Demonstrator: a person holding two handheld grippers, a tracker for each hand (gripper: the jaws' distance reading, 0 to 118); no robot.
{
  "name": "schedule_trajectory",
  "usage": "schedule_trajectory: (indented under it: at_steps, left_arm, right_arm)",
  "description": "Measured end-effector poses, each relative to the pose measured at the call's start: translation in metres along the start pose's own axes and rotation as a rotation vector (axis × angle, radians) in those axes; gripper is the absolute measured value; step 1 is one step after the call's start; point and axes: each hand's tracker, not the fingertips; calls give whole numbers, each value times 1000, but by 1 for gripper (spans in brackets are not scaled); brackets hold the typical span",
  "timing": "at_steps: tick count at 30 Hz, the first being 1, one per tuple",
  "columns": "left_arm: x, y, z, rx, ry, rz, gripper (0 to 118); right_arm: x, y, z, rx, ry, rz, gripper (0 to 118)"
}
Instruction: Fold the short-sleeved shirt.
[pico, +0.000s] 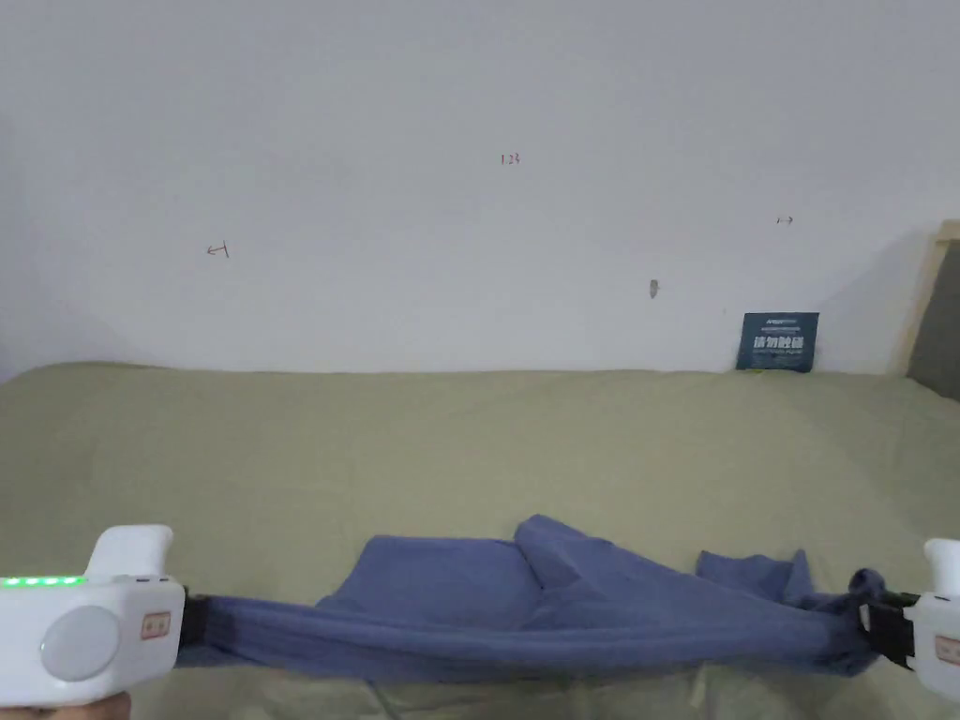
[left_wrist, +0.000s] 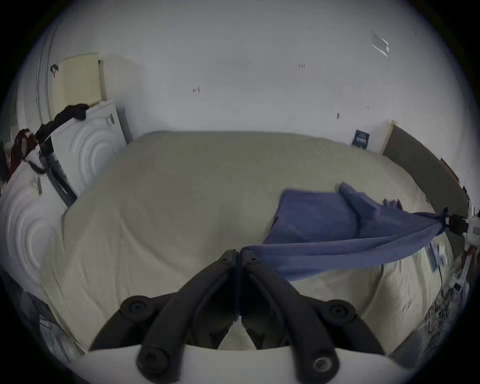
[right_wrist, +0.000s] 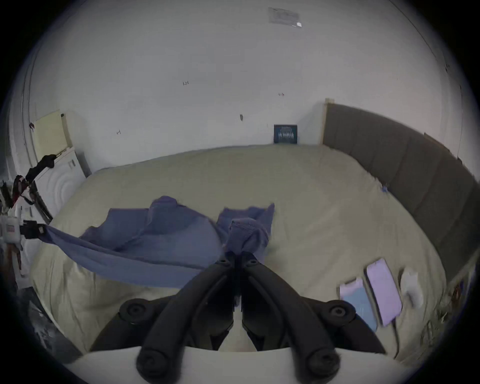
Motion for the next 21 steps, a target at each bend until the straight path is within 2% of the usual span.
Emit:
schedule_trajectory:
  at_steps: [7,14,15,16,17,18,19,20,21]
  left_arm:
    - [-6,-105,50,-69,-32,44,2]
    - [-13,-143,52,-121,-49,90,2]
    - [-9,-145,53,-125,-50,91,2]
    - [-10,-145,52,-133,-50,91,5]
    - [-11,-144,51,-141,-54,95,28]
    - [-13,-144,52,-141,-58,101,64]
    - [-11,-144,56,-120,-47,122,100]
    - [-14,-143,57,-109,-47,135,115]
    - [-14,-140,62,-72,-21,165,115]
  right_arm:
    - [19,-104,71,-60,9,-14,5]
    - [22,-143,76,-108,10,-75,6]
    - [20,-145,75,-105,7,-77,7]
    - [19,-145,75,-108,10,-78,18]
    - [18,-143,75,-111,15,-73,60]
    - [16,-142,76,-108,6,-63,99]
    - [15,-140,77,-101,-5,-65,118]
    - [15,-139,80,-94,-8,-79,118]
    - [11,-136,85,-79,13,-125,118]
